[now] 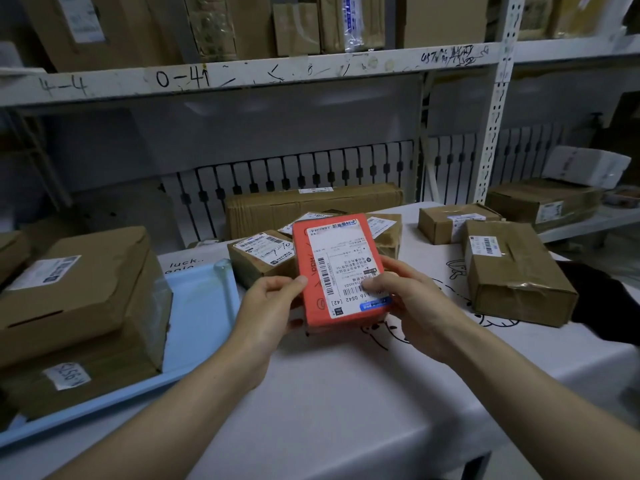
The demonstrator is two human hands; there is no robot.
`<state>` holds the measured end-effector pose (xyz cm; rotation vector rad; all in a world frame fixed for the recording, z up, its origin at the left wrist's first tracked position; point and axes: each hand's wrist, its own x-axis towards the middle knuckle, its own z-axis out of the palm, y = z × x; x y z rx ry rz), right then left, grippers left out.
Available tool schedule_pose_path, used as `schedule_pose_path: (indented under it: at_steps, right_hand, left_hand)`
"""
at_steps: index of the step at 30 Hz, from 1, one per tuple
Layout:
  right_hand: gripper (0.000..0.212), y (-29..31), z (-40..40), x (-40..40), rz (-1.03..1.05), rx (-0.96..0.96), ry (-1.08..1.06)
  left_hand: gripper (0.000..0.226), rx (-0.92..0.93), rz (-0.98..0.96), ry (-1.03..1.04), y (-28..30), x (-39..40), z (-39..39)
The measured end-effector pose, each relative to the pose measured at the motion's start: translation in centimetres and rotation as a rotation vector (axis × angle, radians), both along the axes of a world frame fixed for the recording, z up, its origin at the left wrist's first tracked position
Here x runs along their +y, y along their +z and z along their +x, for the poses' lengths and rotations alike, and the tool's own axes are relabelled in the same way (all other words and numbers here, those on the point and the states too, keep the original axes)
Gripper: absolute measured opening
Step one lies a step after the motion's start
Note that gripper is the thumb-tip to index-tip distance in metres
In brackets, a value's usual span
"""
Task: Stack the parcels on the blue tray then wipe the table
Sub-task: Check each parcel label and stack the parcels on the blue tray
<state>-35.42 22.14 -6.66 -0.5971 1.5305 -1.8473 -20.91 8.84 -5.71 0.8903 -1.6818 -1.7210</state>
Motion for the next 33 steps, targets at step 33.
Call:
schedule_pose_path:
  at_steps: [33]
  right_hand:
    - [0.099,-0.4,2.3,-2.7,-0.061,0.432,0.149]
  left_hand:
    - [0.046,0.131,-0.332,-0.069,0.3,-2.0,4.3]
